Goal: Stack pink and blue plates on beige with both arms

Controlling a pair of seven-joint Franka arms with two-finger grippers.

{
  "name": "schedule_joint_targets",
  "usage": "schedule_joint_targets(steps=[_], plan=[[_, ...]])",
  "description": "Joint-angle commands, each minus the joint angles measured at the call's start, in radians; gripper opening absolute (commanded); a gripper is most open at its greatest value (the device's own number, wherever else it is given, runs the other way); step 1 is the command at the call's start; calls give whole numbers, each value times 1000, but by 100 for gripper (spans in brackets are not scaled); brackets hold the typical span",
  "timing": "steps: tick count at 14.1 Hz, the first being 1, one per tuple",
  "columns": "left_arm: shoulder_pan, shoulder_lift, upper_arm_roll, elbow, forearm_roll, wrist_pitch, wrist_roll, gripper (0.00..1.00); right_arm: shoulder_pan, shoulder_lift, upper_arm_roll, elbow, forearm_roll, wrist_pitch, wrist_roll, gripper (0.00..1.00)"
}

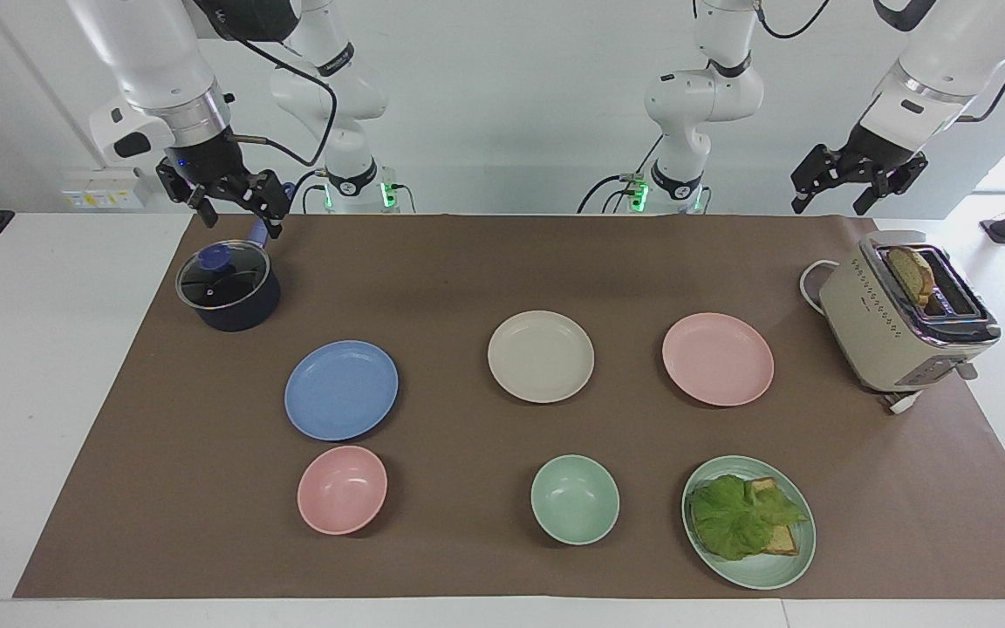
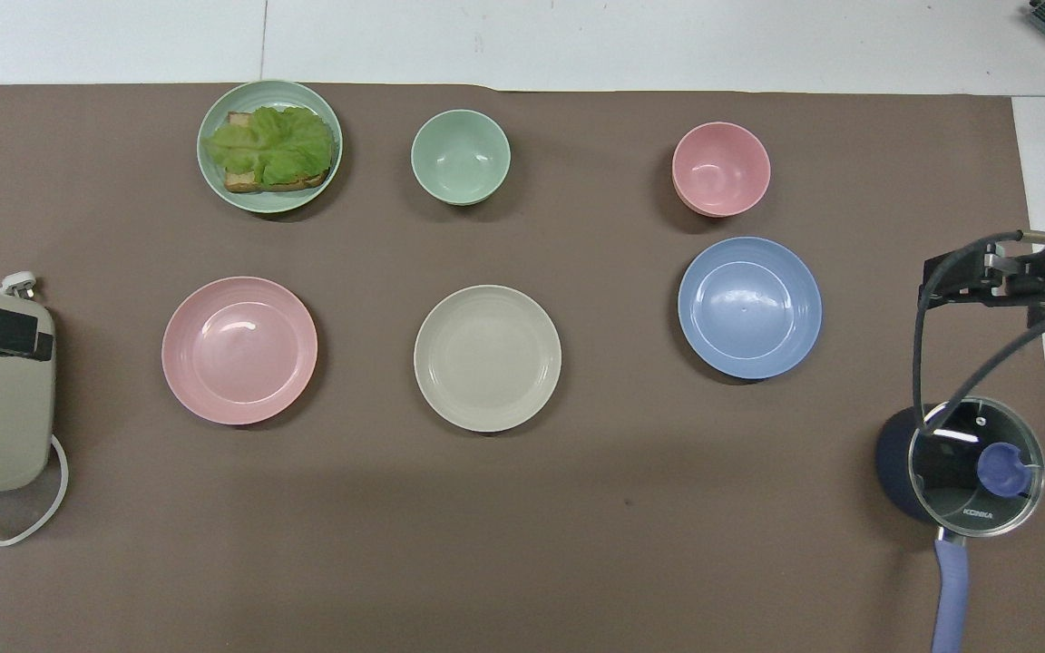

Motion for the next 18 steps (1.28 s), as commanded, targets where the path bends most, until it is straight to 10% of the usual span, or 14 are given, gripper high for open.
schedule_joint_targets(steps=[1,18], plan=[[-11,-28,5,-33,14,21,-8,100,-14,6,2,3,18,12,-29,100],[-5,-31,7,-39,16,-8,-5,100,-14,10,0,4,19,47,-29,100]])
